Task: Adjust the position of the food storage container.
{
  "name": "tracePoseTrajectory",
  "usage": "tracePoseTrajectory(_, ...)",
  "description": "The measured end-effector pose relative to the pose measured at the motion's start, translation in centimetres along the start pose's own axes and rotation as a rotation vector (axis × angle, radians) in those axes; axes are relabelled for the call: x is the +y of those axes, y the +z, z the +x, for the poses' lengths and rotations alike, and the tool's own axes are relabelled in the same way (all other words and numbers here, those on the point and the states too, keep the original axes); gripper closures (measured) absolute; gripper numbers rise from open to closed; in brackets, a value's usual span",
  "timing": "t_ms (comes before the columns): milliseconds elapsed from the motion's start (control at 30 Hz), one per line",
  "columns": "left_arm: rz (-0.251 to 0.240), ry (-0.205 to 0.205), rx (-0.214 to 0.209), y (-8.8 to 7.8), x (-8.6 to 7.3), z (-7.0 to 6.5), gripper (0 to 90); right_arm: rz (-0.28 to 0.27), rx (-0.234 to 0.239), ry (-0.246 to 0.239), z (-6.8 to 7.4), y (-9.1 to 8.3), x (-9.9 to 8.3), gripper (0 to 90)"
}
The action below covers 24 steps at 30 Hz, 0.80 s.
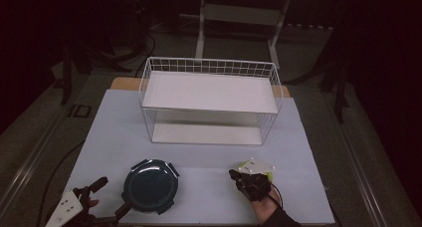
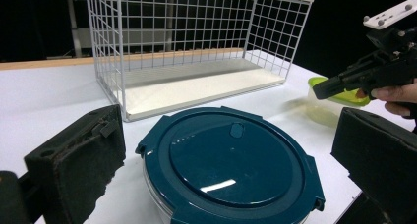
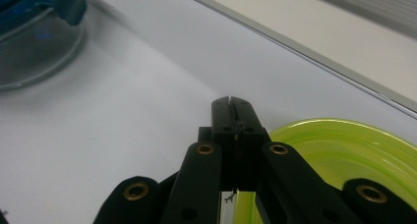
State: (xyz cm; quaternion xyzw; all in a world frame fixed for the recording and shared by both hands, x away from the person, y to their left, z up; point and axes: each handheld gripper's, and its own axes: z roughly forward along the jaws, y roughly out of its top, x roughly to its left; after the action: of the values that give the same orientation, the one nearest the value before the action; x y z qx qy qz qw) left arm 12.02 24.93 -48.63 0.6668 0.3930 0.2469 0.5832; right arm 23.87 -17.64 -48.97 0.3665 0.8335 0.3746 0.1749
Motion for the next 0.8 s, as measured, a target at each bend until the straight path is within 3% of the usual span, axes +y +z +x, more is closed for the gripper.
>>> tracePoseTrajectory(600,0.010,0.001,-0.003,0.1,0.0,0.0,0.0,-0.009,-0.108,0.108,-4.6,-2.5,-2.3,89.8)
tracePoseTrajectory(800,-0.002,-0.003,-0.035,0.1,0.0,-0.1,0.0,-0.015,-0.126,0.141,-5.6,-3.0,-2.7,89.8)
